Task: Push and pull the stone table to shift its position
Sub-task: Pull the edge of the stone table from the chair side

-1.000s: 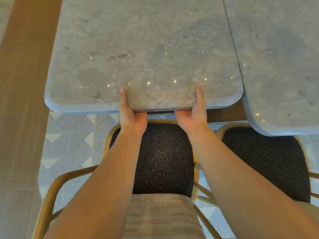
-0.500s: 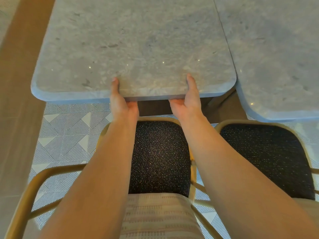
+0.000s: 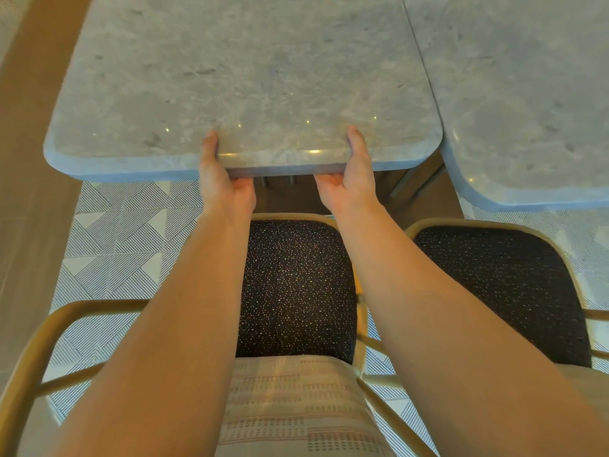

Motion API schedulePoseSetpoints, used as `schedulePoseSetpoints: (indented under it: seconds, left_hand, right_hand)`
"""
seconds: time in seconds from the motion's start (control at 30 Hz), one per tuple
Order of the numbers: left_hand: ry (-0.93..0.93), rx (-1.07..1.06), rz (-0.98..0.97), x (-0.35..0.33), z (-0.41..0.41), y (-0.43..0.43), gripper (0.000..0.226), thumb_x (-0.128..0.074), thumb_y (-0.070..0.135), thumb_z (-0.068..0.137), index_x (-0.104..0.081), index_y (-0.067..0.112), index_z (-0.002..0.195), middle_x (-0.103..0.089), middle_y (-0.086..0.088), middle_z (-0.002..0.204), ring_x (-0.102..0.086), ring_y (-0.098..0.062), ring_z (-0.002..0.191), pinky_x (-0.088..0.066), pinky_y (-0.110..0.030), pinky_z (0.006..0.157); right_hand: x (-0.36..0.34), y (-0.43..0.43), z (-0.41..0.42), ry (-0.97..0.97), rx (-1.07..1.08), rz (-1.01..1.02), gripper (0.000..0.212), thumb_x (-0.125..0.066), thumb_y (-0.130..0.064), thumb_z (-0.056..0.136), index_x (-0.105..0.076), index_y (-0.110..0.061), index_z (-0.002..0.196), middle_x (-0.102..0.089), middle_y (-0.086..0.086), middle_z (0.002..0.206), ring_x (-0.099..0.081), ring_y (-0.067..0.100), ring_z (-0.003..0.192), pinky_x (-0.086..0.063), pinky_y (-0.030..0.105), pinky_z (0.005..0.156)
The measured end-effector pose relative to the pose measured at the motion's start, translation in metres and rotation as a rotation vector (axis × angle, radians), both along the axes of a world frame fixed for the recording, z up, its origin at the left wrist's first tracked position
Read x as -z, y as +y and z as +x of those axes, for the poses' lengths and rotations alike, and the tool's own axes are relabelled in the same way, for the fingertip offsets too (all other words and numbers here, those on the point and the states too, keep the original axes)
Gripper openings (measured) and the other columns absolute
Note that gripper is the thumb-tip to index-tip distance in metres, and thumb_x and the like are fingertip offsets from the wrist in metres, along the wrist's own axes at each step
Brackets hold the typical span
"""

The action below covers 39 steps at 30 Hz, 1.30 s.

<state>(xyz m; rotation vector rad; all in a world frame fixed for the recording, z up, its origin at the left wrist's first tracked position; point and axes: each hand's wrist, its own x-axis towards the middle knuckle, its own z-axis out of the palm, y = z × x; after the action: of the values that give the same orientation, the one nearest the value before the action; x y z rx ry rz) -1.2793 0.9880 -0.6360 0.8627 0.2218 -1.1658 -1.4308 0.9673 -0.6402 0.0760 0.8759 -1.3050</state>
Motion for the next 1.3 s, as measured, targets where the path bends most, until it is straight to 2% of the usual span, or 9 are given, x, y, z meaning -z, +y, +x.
schedulePoseSetpoints:
  seconds: [0.17,0.27,0.43,0.53,0.67,0.77,0.87,0.97,1.3]
  left_hand:
    - [0.007,-0.009,0.002,-0.003,-0.002,0.006,0.024,-0.076,0.013,0.099,-0.066,0.009,0.12,-0.082,-0.006,0.086,-0.08,-0.022,0.083,-0.067,-0.035,0.067]
    - [-0.006,-0.014,0.001,-0.001,-0.003,0.01,0.03,-0.075,0.013,0.099,-0.066,0.008,0.127,-0.081,-0.007,0.093,-0.079,-0.023,0.086,-0.068,-0.036,0.072]
    - [0.007,-0.019,-0.006,-0.003,-0.003,0.019,0.014,-0.074,0.013,0.1,-0.067,0.008,0.112,-0.081,-0.008,0.092,-0.079,-0.024,0.09,-0.067,-0.041,0.087]
    - [0.014,-0.015,-0.014,-0.004,-0.005,0.027,0.014,-0.074,0.013,0.1,-0.068,0.008,0.112,-0.083,-0.007,0.084,-0.08,-0.022,0.079,-0.068,-0.037,0.075]
    - [0.006,-0.018,-0.013,-0.005,-0.007,0.039,0.033,-0.073,0.013,0.101,-0.064,0.006,0.133,-0.081,-0.007,0.092,-0.079,-0.022,0.084,-0.066,-0.036,0.071]
    - [-0.001,-0.02,-0.012,-0.006,-0.009,0.045,0.04,-0.071,0.013,0.102,-0.062,0.006,0.14,-0.08,-0.008,0.097,-0.078,-0.022,0.087,-0.065,-0.035,0.072]
    - [0.003,-0.02,-0.017,-0.006,-0.01,0.05,0.033,-0.072,0.013,0.102,-0.064,0.007,0.134,-0.082,-0.007,0.09,-0.08,-0.021,0.082,-0.066,-0.035,0.068]
    - [0.001,-0.012,-0.025,-0.006,-0.01,0.053,0.021,-0.071,0.013,0.102,-0.065,0.008,0.122,-0.082,-0.004,0.077,-0.081,-0.018,0.071,-0.064,-0.031,0.059]
    - [-0.021,-0.012,-0.034,0.002,-0.009,0.062,0.016,-0.071,0.015,0.103,-0.065,0.011,0.117,-0.084,-0.003,0.08,-0.082,-0.017,0.071,-0.064,-0.03,0.059]
  right_hand:
    - [-0.001,0.007,-0.001,-0.002,0.005,0.01,0.021,-0.077,-0.025,0.097,-0.067,-0.015,0.114,-0.079,0.012,0.11,-0.076,0.03,0.108,-0.057,0.052,0.107]
    - [-0.001,0.01,-0.001,-0.011,0.019,0.006,0.031,-0.077,-0.024,0.096,-0.065,-0.015,0.124,-0.076,0.014,0.12,-0.073,0.031,0.116,-0.056,0.053,0.109]
    - [-0.001,0.02,-0.001,-0.007,0.027,0.008,0.037,-0.076,-0.024,0.097,-0.063,-0.015,0.131,-0.075,0.014,0.122,-0.072,0.031,0.118,-0.055,0.053,0.11]
    - [0.0,0.026,-0.002,-0.018,0.021,-0.003,0.031,-0.074,-0.024,0.099,-0.065,-0.014,0.127,-0.074,0.014,0.126,-0.071,0.031,0.121,-0.053,0.052,0.112]
    - [0.0,0.035,-0.003,-0.022,0.033,-0.001,0.042,-0.074,-0.024,0.099,-0.061,-0.014,0.138,-0.073,0.015,0.132,-0.07,0.031,0.124,-0.052,0.053,0.113]
    - [0.0,0.042,-0.004,-0.03,0.028,-0.005,0.037,-0.074,-0.023,0.099,-0.063,-0.013,0.133,-0.074,0.014,0.13,-0.07,0.031,0.123,-0.052,0.052,0.113]
    - [-0.001,0.047,-0.005,-0.035,0.027,-0.005,0.029,-0.074,-0.023,0.099,-0.064,-0.015,0.125,-0.074,0.014,0.125,-0.07,0.031,0.122,-0.052,0.053,0.113]
    - [0.0,0.051,-0.006,-0.026,0.033,0.0,0.041,-0.074,-0.023,0.099,-0.06,-0.015,0.136,-0.073,0.013,0.129,-0.07,0.03,0.123,-0.052,0.053,0.113]
    - [-0.001,0.063,-0.006,0.016,0.013,0.027,0.049,-0.075,-0.027,0.098,-0.058,-0.016,0.143,-0.072,0.013,0.133,-0.069,0.03,0.125,-0.054,0.052,0.111]
